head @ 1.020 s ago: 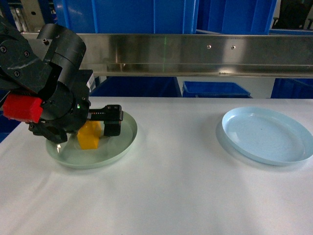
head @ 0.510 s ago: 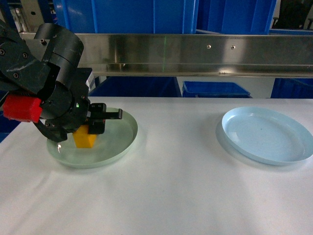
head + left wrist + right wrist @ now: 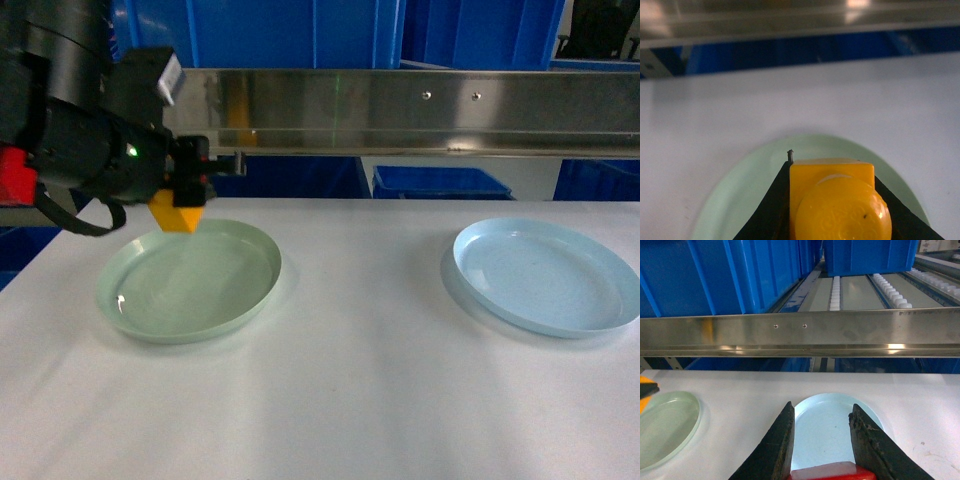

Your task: Sort and place red and yellow blocks in left bins

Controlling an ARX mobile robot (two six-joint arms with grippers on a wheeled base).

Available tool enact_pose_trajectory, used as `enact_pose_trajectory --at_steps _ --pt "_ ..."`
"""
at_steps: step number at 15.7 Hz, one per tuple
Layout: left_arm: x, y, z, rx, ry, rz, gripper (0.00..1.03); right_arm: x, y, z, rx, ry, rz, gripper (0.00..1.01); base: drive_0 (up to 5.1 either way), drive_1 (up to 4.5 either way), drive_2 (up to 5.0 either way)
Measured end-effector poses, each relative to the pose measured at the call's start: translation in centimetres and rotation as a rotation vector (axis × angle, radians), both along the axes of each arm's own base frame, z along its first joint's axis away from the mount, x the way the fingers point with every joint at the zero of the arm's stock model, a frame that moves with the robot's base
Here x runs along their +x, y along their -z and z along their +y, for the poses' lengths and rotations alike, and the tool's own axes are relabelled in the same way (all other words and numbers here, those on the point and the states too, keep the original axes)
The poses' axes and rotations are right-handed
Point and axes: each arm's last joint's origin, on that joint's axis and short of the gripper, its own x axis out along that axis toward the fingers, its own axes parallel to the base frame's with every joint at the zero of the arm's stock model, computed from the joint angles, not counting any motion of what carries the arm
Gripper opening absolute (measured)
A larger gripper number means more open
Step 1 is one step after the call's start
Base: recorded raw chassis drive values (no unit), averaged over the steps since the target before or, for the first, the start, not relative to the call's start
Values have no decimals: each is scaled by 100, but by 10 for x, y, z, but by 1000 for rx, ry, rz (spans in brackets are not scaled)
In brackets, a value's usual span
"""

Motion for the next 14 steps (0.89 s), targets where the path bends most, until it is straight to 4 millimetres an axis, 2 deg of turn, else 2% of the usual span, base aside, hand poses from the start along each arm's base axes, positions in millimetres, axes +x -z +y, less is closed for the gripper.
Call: enact_pose_trajectory --at_steps 3,6,8,10,12,14 --pt "-19 -38 24 16 16 -166 27 0 0 0 0 0 -1 27 0 0 0" --pt "-65 -43 54 19 27 -150 27 0 0 0 0 0 -1 27 0 0 0" --pt "-92 -53 65 14 10 -156 27 0 0 0 0 0 -1 27 0 0 0" --pt "-115 -75 70 11 -9 -196 27 0 0 0 0 0 -1 27 0 0 0" --pt "-134 -87 68 0 -5 -214 27 0 0 0 0 0 -1 27 0 0 0" --pt "-146 -92 74 -10 -73 -230 27 0 0 0 0 0 -1 27 0 0 0"
